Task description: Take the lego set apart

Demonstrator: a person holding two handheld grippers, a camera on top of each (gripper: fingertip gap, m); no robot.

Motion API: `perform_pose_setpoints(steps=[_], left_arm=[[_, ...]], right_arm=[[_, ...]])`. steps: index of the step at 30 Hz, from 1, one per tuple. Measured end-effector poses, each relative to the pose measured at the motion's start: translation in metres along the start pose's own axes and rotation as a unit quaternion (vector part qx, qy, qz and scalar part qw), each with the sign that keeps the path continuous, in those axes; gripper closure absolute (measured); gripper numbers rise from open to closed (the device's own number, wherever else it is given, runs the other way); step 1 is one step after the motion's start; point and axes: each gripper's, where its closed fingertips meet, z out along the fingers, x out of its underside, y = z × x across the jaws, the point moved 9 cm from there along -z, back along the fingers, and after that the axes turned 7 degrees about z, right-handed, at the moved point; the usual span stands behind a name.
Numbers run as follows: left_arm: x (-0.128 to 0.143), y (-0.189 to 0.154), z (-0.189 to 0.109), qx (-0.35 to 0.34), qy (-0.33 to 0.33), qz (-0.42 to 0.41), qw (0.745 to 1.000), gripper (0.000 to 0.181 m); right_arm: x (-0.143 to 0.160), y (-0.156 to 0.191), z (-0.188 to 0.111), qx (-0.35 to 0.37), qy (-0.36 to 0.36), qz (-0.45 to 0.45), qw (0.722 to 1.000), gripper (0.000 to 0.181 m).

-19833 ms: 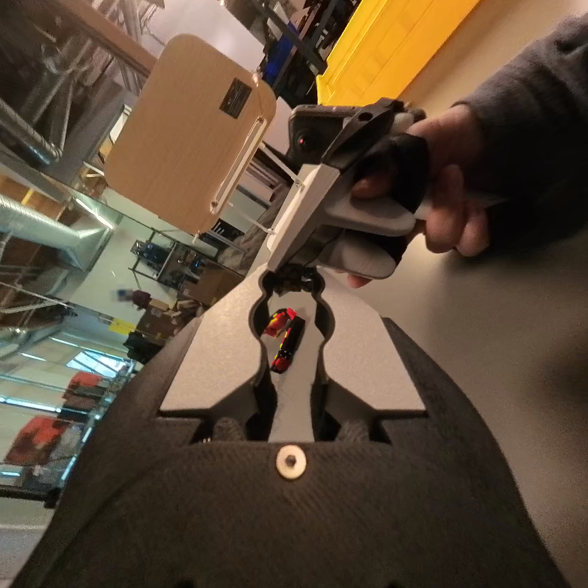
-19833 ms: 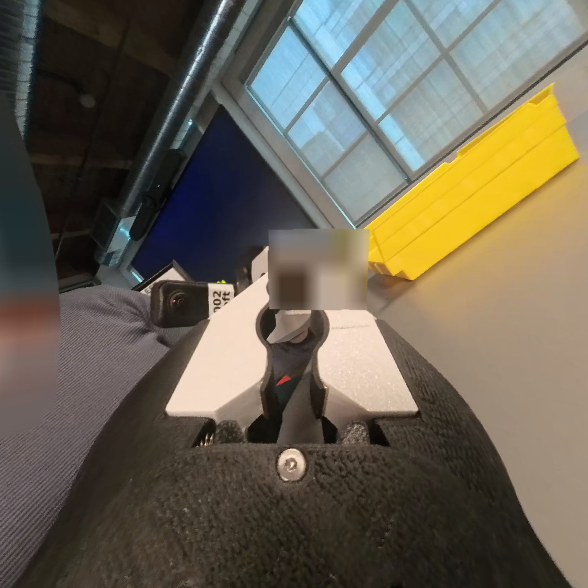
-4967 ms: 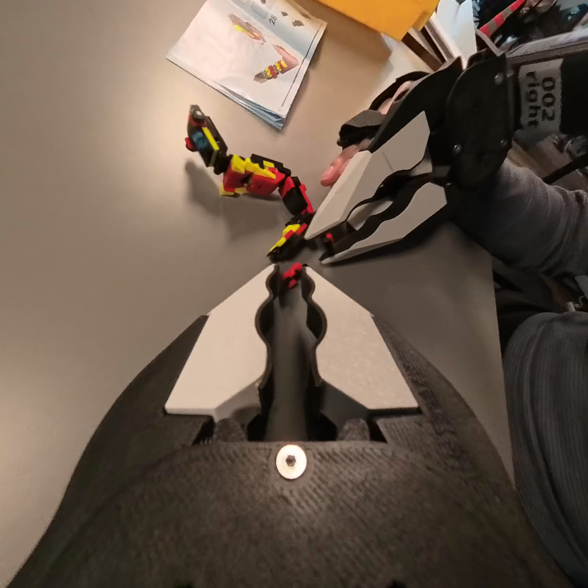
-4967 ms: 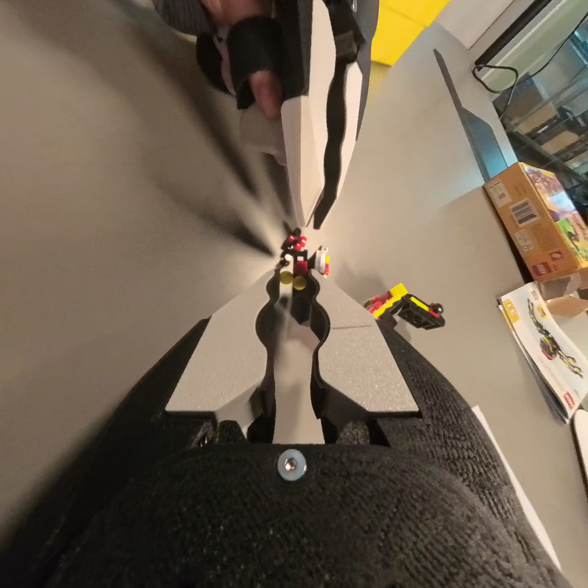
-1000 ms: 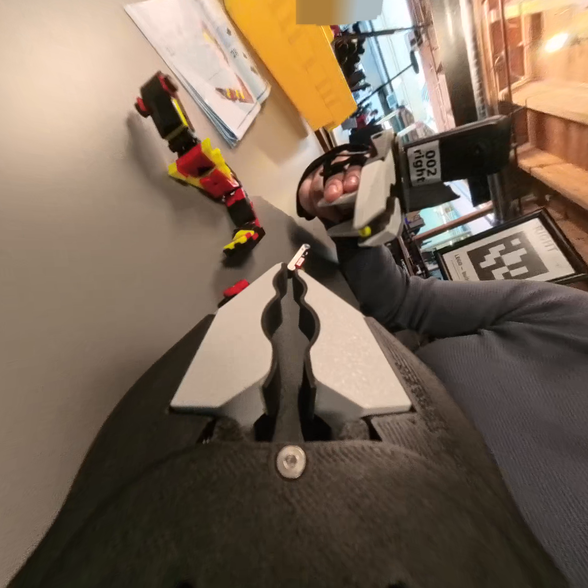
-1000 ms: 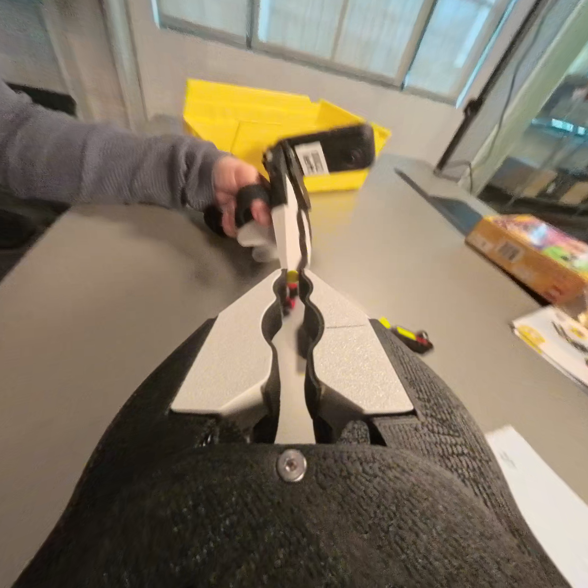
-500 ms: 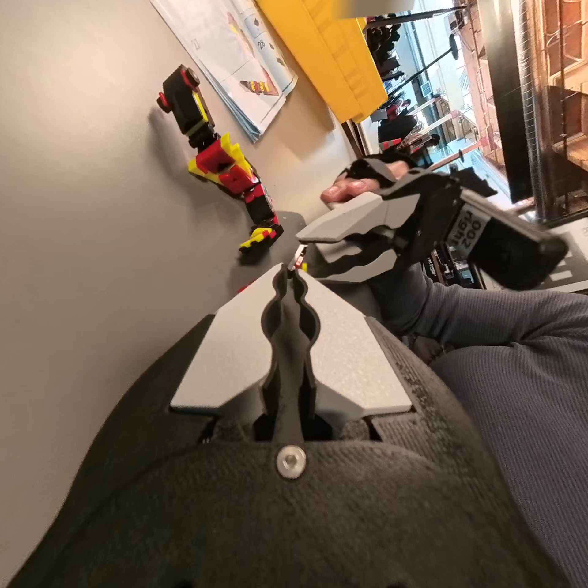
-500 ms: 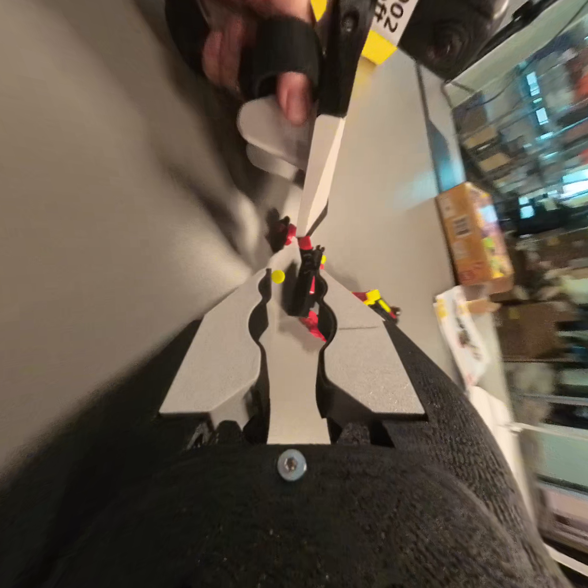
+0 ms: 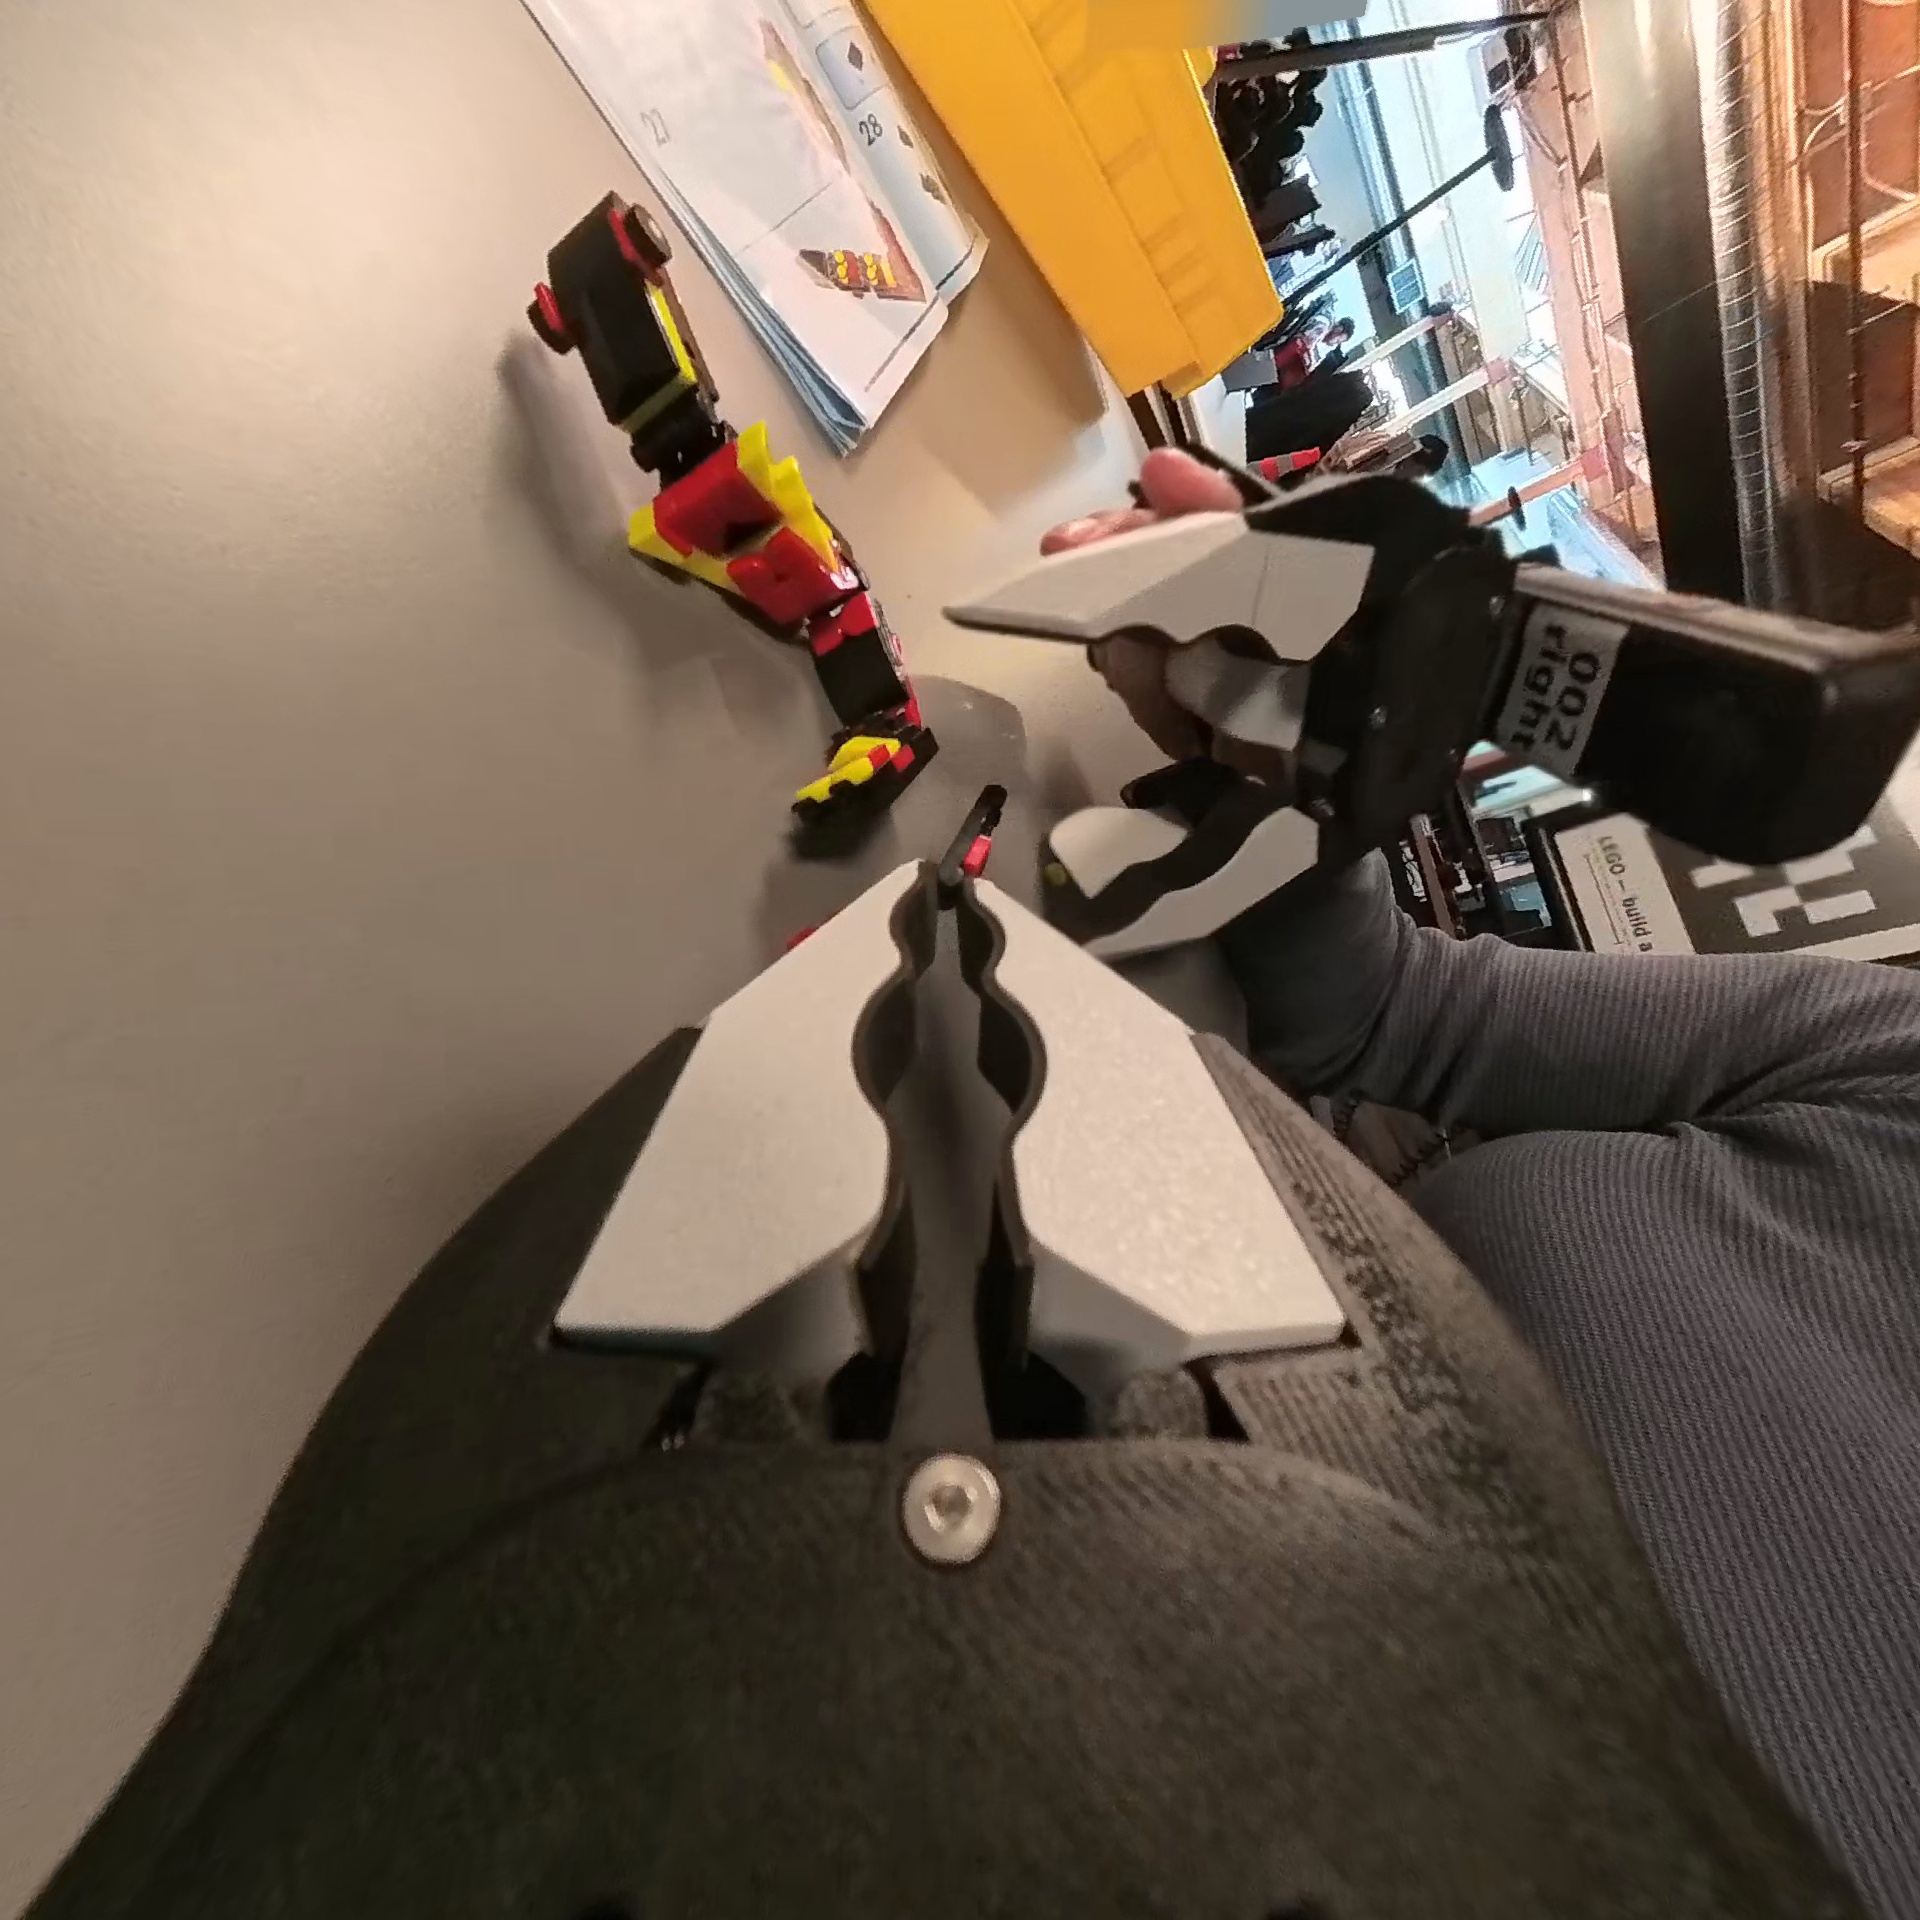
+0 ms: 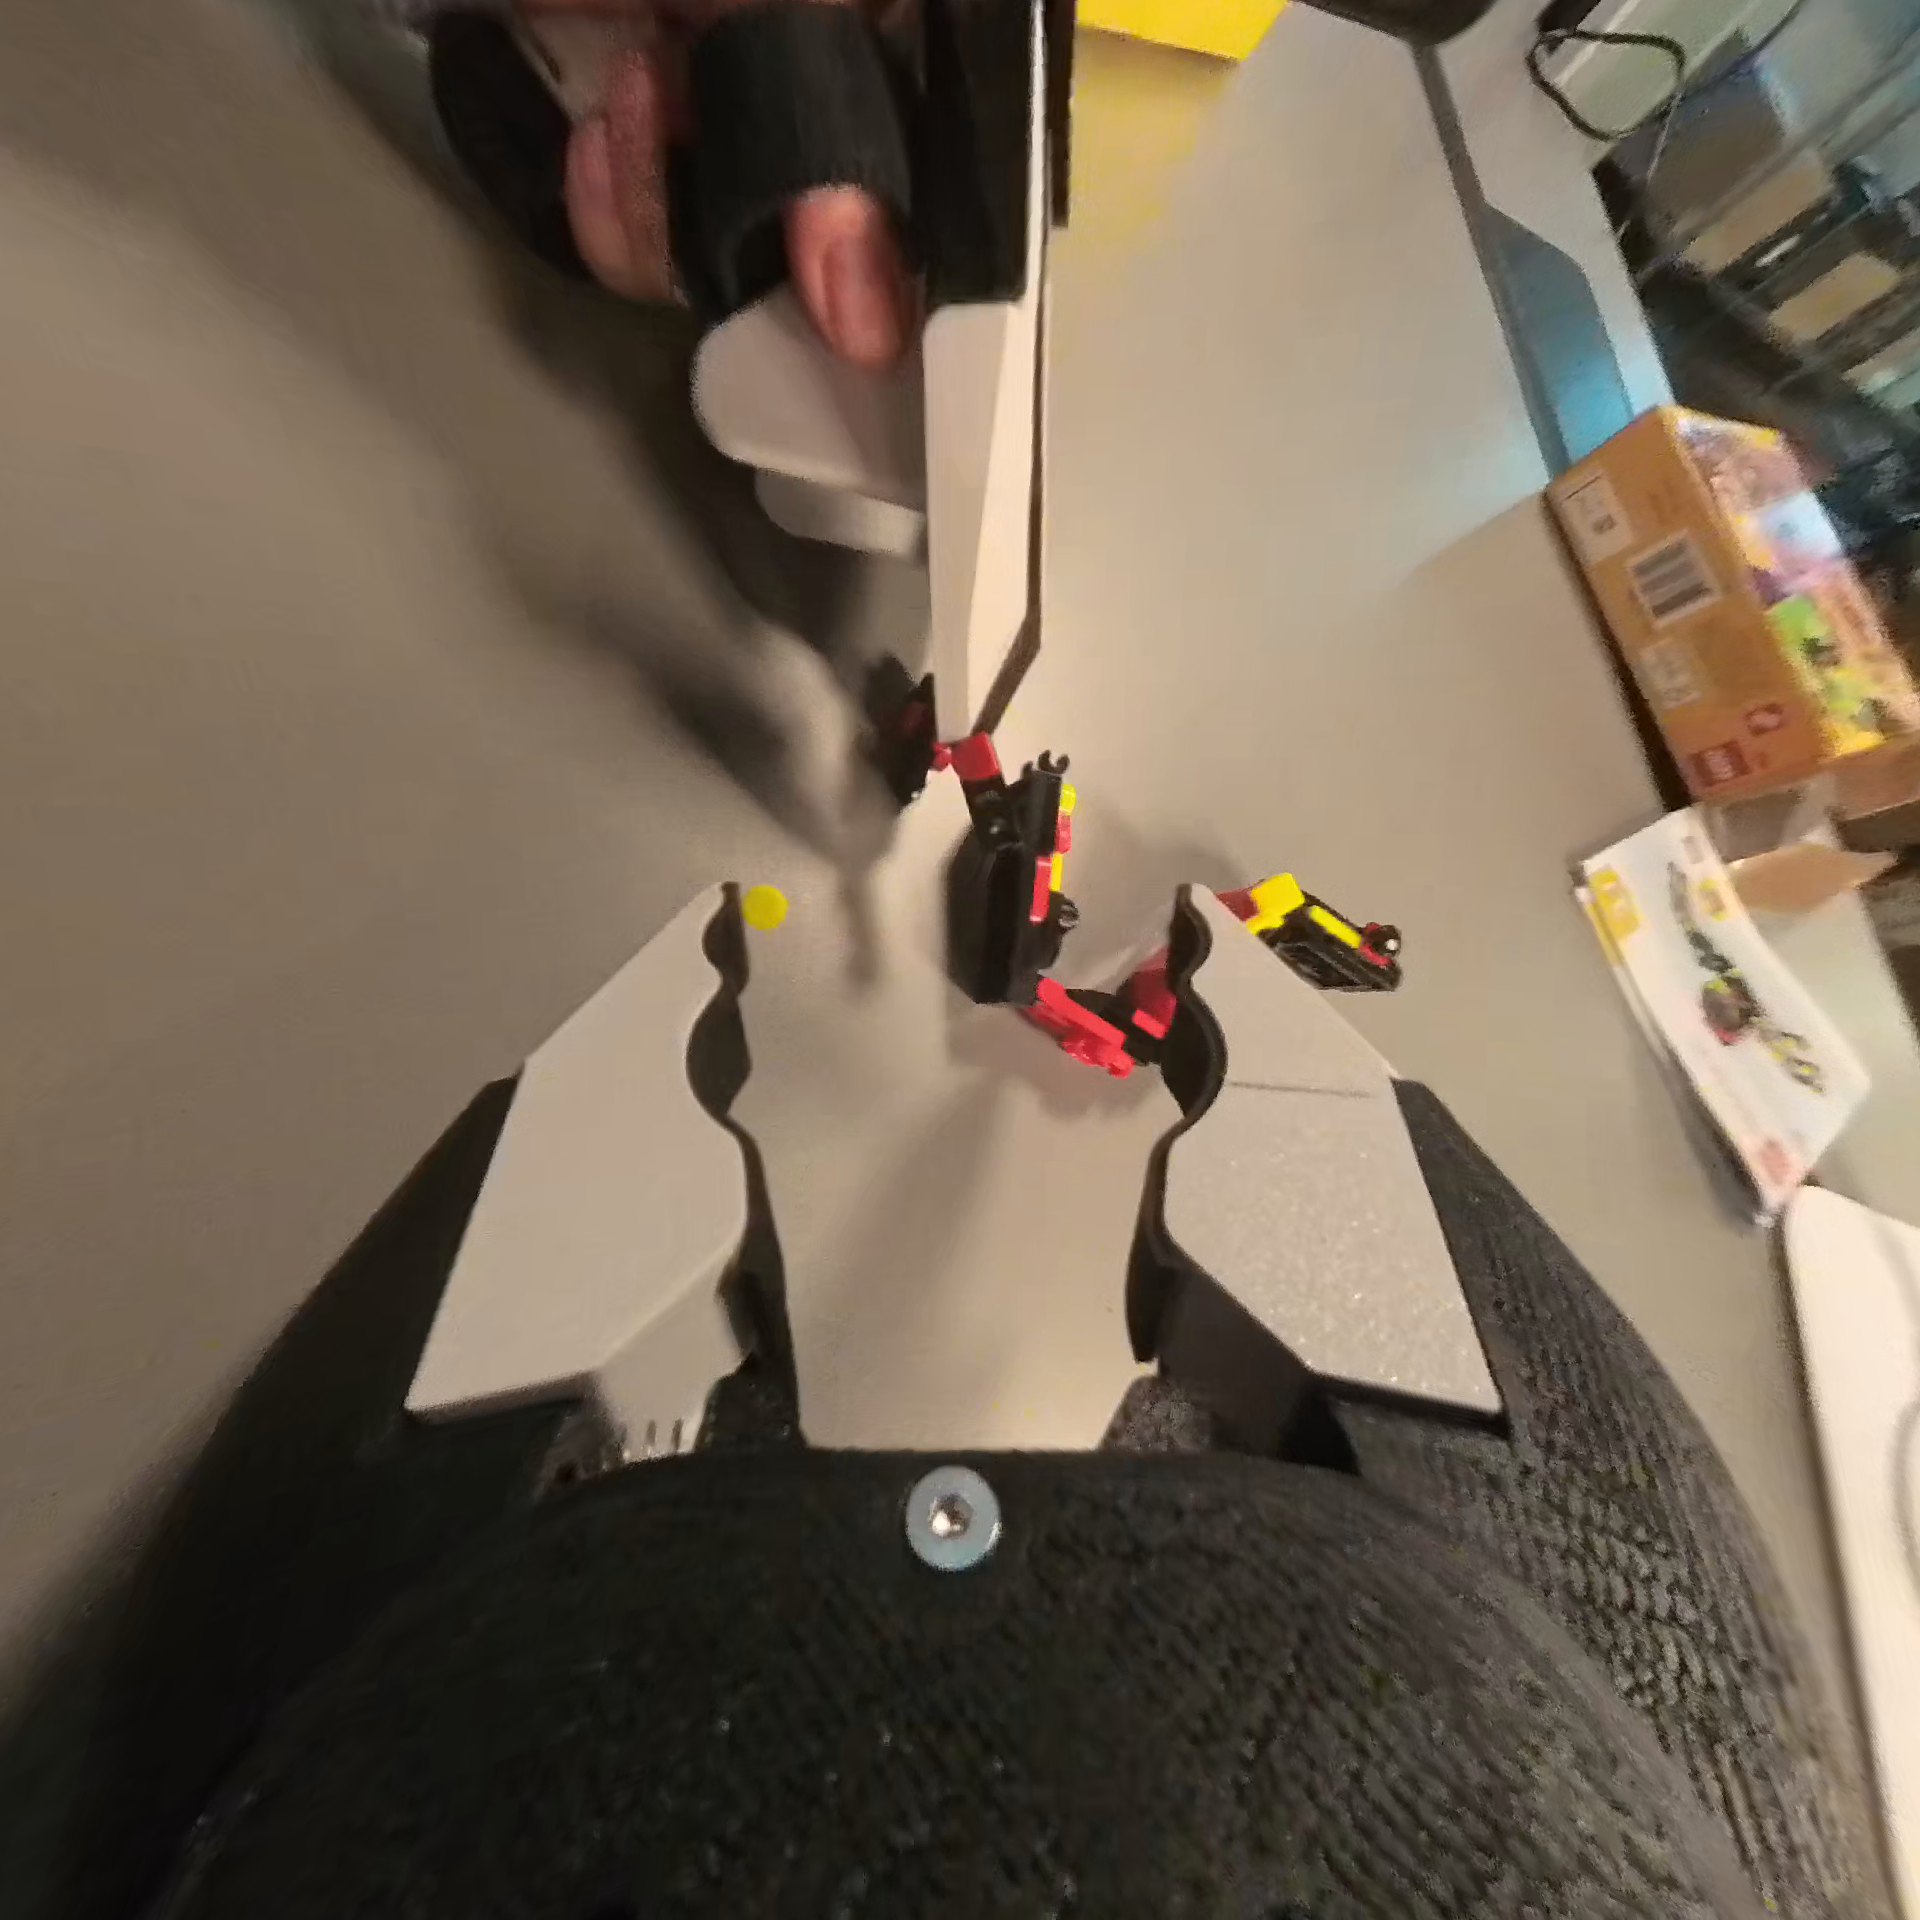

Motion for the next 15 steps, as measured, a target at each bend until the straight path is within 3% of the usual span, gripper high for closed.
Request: perform_pose_setpoints(steps=[4, 10, 15], left_arm=[[0.000, 0.000, 0.000, 0.002, 0.000, 0.000, 1.000, 0.180], [0.001, -0.002, 0.001, 0.008, 0.010, 0.009, 1.000, 0.180], [0.002, -0.007, 0.003, 0.030, 0.022, 0.028, 0.999, 0.180]], right_arm=[[0.005, -0.004, 0.003, -0.031, 0.006, 0.067, 0.997, 0.088], [0.009, -0.012, 0.001, -0.017, 0.012, 0.102, 0.995, 0.070], [0.007, -0.015, -0.005, 0.005, -0.017, 0.096, 0.995, 0.068]])
